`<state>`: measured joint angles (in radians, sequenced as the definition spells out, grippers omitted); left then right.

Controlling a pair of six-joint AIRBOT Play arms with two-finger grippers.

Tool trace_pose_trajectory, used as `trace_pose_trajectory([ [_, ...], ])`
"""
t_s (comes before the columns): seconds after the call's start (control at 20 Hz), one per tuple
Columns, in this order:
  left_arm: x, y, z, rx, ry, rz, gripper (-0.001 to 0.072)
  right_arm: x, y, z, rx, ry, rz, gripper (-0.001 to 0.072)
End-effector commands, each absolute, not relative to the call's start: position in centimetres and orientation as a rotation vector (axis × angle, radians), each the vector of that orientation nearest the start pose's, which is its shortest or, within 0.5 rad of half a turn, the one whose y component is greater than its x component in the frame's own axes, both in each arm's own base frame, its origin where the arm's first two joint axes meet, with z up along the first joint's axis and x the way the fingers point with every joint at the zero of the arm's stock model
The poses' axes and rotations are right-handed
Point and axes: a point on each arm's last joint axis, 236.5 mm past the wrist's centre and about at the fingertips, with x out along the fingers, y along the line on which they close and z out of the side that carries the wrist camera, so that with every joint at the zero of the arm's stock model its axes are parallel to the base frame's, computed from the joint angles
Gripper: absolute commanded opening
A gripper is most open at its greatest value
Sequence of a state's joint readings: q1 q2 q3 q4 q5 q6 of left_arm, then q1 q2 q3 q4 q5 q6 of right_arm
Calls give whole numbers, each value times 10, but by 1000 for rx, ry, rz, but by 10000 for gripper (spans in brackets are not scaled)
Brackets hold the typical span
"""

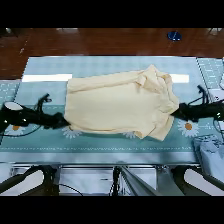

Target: Fold the shirts.

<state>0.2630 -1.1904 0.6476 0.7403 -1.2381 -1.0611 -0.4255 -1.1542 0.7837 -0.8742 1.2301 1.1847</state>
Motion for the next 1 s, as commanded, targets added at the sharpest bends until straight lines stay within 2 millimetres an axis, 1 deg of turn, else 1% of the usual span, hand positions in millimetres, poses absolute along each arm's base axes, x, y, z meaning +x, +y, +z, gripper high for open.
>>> trace_pose_trajectory([
  [0.0,338,-95,124,-623,838,-687,27,352,26,135,527,854,356,29],
  [0.05,342,-90,187,-499,651,-712,26,356,27,199,452,687,361,29],
  [0.1,336,-87,250,-361,492,-701,27,352,27,270,366,504,349,29],
  [0.15,324,-84,306,-244,357,-664,27,341,28,334,292,345,329,29],
  [0.2,306,-83,364,-140,210,-606,27,323,30,397,231,189,305,28],
  [0.25,286,-81,413,-79,89,-539,26,302,32,449,193,64,274,28],
  [0.3,263,-79,457,-41,-17,-458,26,283,34,488,175,-24,251,28],
  [0.35,239,-80,488,7,-89,-398,26,262,37,522,165,-102,230,28],
  [0.4,216,-82,511,58,-138,-337,26,244,37,546,139,-165,197,28],
  [0.45,196,-83,526,100,-168,-282,26,225,34,566,106,-215,150,28],
  [0.5,178,-83,536,126,-184,-229,26,209,32,578,93,-242,111,28],
  [0.55,160,-85,542,132,-187,-189,26,193,33,584,79,-248,83,28],
  [0.6,147,-88,542,121,-171,-167,25,183,34,582,79,-226,67,28],
  [0.65,135,-89,534,119,-122,-141,25,176,37,569,89,-164,56,28],
  [0.7,127,-87,520,124,-56,-112,26,174,38,549,87,-74,49,28],
  [0.8,118,-77,485,139,100,-56,25,171,32,496,81,146,14,28],
  [0.9,119,-56,447,124,272,2,25,170,17,459,37,300,-39,28],
  [0.95,127,-44,428,103,352,22,25,172,7,439,29,383,-66,28],
])
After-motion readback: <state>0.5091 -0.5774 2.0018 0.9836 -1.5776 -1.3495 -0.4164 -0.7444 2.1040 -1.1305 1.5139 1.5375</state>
